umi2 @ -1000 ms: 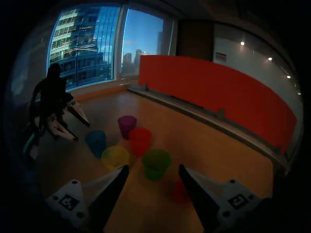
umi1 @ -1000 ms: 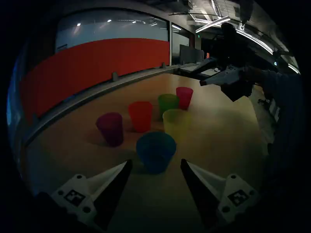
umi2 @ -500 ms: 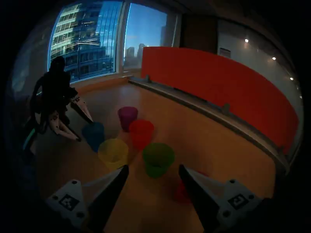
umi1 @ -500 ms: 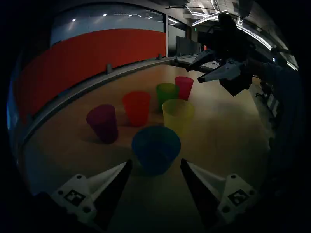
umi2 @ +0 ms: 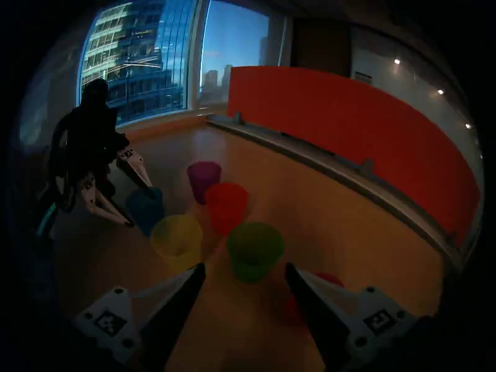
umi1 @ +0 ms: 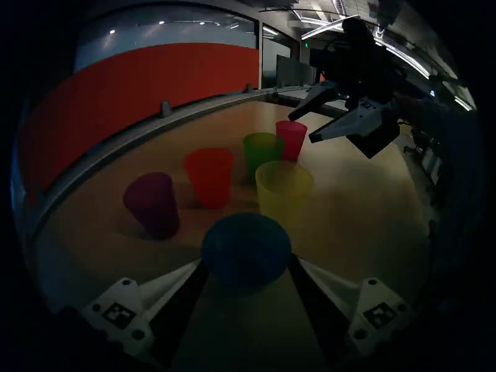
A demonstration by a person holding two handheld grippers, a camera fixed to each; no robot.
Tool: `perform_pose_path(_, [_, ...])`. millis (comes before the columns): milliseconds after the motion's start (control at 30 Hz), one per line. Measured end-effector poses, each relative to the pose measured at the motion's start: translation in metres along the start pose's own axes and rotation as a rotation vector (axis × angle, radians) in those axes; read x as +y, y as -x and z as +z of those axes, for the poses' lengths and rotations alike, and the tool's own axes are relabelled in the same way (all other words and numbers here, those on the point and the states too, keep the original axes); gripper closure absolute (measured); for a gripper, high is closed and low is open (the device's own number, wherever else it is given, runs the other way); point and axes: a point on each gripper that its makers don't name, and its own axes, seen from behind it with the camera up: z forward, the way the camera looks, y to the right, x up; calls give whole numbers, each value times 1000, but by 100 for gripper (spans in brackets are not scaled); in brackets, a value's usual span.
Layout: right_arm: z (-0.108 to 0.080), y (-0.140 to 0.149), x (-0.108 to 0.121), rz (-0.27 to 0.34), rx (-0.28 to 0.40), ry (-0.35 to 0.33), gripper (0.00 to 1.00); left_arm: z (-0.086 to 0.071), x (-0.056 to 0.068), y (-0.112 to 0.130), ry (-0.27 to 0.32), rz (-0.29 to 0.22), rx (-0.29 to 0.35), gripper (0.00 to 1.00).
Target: Pour water
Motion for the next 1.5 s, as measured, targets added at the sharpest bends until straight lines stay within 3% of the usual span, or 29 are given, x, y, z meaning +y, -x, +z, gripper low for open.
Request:
perform_pose_path(633, [15,7,1,3,-17,-11,0,7,-4,-3,-6,12,8,15])
perform_pose_path(1500, [68,13,16,-1,-80,-1,0,6,-3,0,4,-1,8,15])
